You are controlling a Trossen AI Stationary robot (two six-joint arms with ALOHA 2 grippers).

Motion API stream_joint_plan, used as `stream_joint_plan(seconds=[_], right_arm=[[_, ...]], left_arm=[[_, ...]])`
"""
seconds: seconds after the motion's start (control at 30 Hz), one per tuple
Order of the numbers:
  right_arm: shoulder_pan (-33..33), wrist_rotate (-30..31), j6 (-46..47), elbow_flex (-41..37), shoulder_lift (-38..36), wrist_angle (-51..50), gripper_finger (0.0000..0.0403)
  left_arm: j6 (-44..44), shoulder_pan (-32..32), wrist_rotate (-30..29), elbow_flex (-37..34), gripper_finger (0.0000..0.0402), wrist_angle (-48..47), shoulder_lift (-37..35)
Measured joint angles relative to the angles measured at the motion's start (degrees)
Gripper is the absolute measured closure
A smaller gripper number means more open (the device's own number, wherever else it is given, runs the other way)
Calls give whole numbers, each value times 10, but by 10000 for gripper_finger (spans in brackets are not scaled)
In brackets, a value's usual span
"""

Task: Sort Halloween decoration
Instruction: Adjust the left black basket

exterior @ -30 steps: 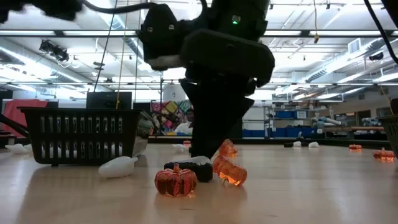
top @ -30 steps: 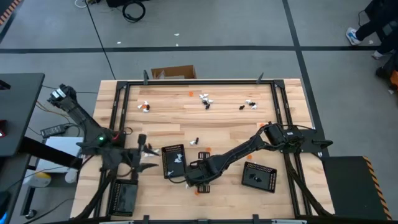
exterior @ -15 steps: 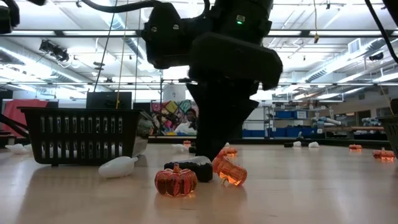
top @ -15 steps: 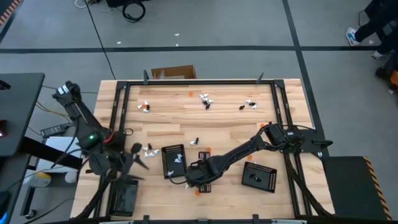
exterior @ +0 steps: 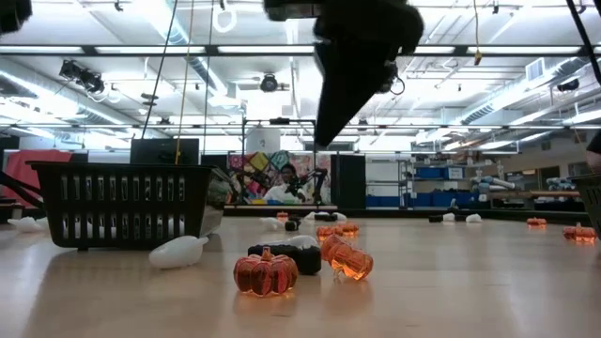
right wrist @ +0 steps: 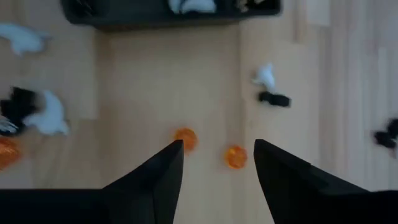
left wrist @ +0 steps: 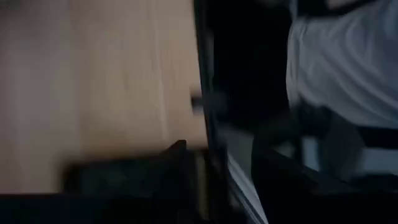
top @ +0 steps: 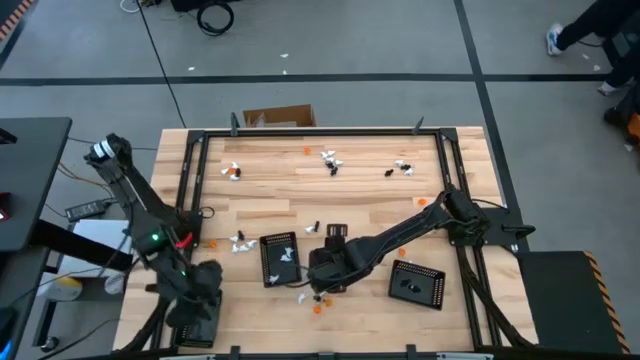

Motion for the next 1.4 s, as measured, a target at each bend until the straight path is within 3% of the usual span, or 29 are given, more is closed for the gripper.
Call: stream_joint_plan(seconds=[0.1, 0.2, 0.33, 0.5, 0.9, 1.07, 1.4], right_arm=[[-8, 11, 3, -40, -27, 23, 201], [-15, 18, 2, -78, -59, 87, 201], [-15, 7, -6, -116, -81, 157, 201], [-12, 6, -10, -124, -93, 169, 201], [-12, -6, -12, -124, -91, 170, 201], [-4, -10, -2, -124, -91, 168, 201], [2, -27, 28, -124, -91, 129, 201]], left_arm=[[-83, -11, 82, 0, 227, -9, 51], [-118, -16, 116, 0, 236, -25, 99], [-120, -6, 134, 0, 245, -37, 148], [-81, 19, 130, 0, 246, -34, 194], [112, 136, -89, 0, 246, 51, 255], [203, 191, -94, 0, 246, 160, 290], [311, 269, -138, 0, 246, 256, 313]])
